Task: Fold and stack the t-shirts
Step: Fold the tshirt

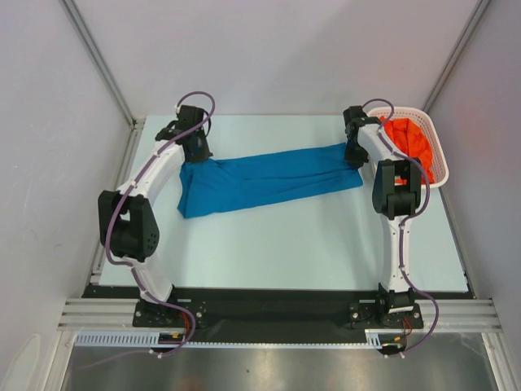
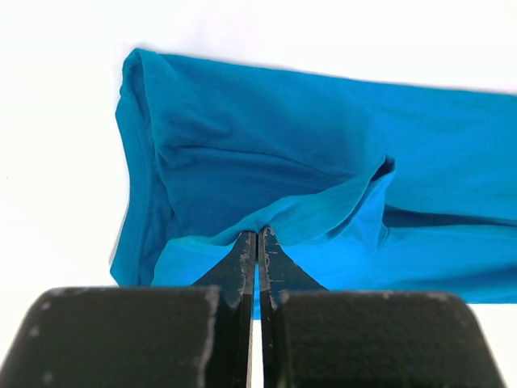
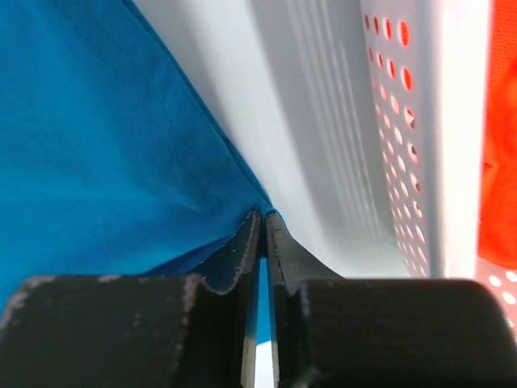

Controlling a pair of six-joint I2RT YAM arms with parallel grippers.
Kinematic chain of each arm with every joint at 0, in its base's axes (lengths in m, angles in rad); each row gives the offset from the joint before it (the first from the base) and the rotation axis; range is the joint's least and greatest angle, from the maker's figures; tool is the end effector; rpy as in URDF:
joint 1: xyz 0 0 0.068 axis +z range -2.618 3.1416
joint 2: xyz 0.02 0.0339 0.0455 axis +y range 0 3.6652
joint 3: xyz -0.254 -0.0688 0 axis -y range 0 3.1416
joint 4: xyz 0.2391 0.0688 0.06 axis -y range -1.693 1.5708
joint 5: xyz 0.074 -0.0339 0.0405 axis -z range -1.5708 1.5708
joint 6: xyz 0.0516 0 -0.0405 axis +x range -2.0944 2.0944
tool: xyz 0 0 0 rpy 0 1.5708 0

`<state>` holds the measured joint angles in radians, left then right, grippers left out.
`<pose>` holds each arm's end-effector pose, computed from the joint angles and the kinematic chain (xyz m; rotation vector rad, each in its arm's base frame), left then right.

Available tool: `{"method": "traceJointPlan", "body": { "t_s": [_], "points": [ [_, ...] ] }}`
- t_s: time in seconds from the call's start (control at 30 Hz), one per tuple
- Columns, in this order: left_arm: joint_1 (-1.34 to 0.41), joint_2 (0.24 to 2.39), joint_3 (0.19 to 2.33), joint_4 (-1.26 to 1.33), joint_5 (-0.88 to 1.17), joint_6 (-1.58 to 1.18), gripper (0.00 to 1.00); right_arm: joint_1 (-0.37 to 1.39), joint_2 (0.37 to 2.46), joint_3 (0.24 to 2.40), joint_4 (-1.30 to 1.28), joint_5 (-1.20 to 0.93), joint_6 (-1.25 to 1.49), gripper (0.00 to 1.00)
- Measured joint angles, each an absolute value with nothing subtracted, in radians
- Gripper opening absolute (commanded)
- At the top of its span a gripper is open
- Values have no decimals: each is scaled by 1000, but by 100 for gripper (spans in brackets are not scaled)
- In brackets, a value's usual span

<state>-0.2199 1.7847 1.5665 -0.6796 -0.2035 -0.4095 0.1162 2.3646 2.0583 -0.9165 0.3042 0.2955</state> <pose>0.3907 -0.0766 0.2711 -0.3179 2.4225 -0.0273 0.4877 0.0414 0.1609 0.3170 2.7068 -0.3109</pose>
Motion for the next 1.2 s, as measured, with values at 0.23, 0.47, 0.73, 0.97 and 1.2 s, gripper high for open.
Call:
{"method": "traceJointPlan", "body": {
  "t_s": [0.23,0.47,0.73,0.97,1.2],
  "points": [
    [-219,1813,1576,-677,-195,-409,0,112,2391,2079,-926,300,295,35],
    [-219,1821,1604,-671,-169,-408,0,112,2392,2110,-949,292,295,65],
    [-219,1827,1624,-671,-163,-406,0,122,2369,2109,-970,263,297,66],
    [-219,1828,1626,-672,-161,-398,0,148,2336,2104,-975,248,298,65],
    [-219,1861,1657,-675,-126,-368,0,184,2284,2071,-968,201,298,65]
  ]
}}
